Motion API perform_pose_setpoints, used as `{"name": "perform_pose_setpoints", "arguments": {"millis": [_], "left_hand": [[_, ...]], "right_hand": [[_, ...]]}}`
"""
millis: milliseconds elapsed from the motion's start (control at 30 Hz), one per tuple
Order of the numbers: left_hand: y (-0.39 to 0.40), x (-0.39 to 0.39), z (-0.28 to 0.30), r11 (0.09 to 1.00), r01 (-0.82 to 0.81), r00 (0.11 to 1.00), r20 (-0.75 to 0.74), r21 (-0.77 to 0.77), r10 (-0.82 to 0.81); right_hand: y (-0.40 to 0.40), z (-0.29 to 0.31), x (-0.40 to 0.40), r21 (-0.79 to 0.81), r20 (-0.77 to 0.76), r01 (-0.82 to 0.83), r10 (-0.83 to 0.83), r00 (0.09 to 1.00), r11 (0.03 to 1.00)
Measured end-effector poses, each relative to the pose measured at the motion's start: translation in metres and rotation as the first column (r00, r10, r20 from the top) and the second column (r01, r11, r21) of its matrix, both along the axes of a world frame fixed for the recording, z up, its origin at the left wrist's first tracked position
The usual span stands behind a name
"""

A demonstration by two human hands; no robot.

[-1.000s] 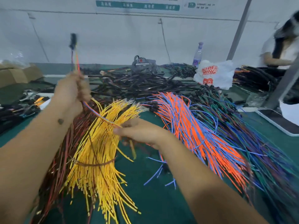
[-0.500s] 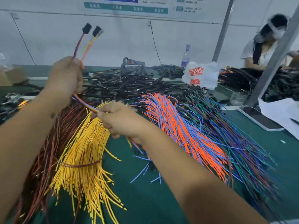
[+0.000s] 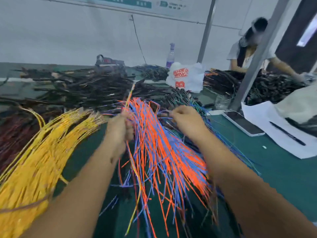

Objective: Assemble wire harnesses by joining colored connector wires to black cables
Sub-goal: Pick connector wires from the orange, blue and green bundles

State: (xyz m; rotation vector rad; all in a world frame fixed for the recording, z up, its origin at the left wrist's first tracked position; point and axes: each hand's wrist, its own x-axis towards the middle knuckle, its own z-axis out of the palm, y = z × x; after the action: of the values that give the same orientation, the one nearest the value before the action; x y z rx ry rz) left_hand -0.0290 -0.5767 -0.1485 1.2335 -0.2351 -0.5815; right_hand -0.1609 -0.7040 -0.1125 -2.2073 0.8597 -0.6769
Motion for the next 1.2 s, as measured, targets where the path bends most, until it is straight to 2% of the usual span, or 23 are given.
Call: {"name": "perform_pose_setpoints", "arguments": {"millis": [100,267,500,567,667,767,833,900,967,1000,1067,1133,1200], "left_hand": [[-0.009,-0.015,-0.022,0.997,-0.055,0.996,0.070,-0.055,0.059],[-0.008,-0.018,-0.027,0.997,-0.061,0.974,0.218,-0.050,0.070],[-0.007,-0.021,-0.027,0.996,-0.084,0.960,0.272,0.041,0.069],[-0.006,-0.021,-0.026,0.996,-0.080,0.961,0.268,0.047,0.064],[-0.005,-0.021,-0.026,0.996,-0.073,0.964,0.259,0.051,0.057],[-0.004,-0.021,-0.026,0.996,-0.067,0.969,0.241,0.052,0.052],[-0.004,-0.020,-0.026,0.997,-0.060,0.972,0.232,0.039,0.050],[-0.004,-0.020,-0.025,0.998,-0.051,0.974,0.221,0.038,0.041],[-0.003,-0.020,-0.025,0.999,-0.042,0.979,0.201,0.031,0.035],[-0.003,-0.020,-0.024,0.999,-0.038,0.981,0.192,0.025,0.033],[-0.003,-0.021,-0.021,0.999,-0.018,0.985,0.171,0.037,0.012],[-0.003,-0.020,-0.016,0.996,0.034,0.992,0.119,0.078,-0.043],[0.001,-0.019,-0.009,0.990,0.100,0.994,0.043,0.101,-0.105]], "right_hand": [[-0.034,-0.016,-0.013,-0.094,-0.052,0.167,-0.172,0.984,0.982],[-0.059,-0.035,-0.011,-0.148,-0.279,0.166,-0.203,0.939,0.975],[-0.069,-0.035,0.001,-0.263,-0.374,0.176,-0.268,0.888,0.949],[-0.075,-0.027,0.000,-0.270,-0.289,0.217,-0.294,0.911,0.938],[-0.083,-0.004,-0.007,-0.173,0.032,0.299,-0.298,0.954,0.938],[-0.083,0.024,-0.015,-0.166,0.415,0.387,-0.292,0.862,0.907],[-0.085,0.039,-0.020,-0.163,0.520,0.399,-0.265,0.812,0.903],[-0.086,0.045,-0.023,-0.155,0.404,0.361,-0.274,0.873,0.920],[-0.083,0.038,-0.024,-0.099,0.127,0.231,-0.218,0.968,0.968],[-0.080,0.032,-0.025,-0.050,-0.029,0.163,-0.164,0.986,0.985],[-0.073,0.019,-0.030,-0.005,-0.275,0.085,-0.083,0.958,0.996],[-0.069,0.014,-0.034,-0.019,-0.380,0.060,-0.063,0.923,0.998],[-0.066,0.021,-0.034,-0.033,-0.385,0.063,-0.071,0.920,0.997]]}}
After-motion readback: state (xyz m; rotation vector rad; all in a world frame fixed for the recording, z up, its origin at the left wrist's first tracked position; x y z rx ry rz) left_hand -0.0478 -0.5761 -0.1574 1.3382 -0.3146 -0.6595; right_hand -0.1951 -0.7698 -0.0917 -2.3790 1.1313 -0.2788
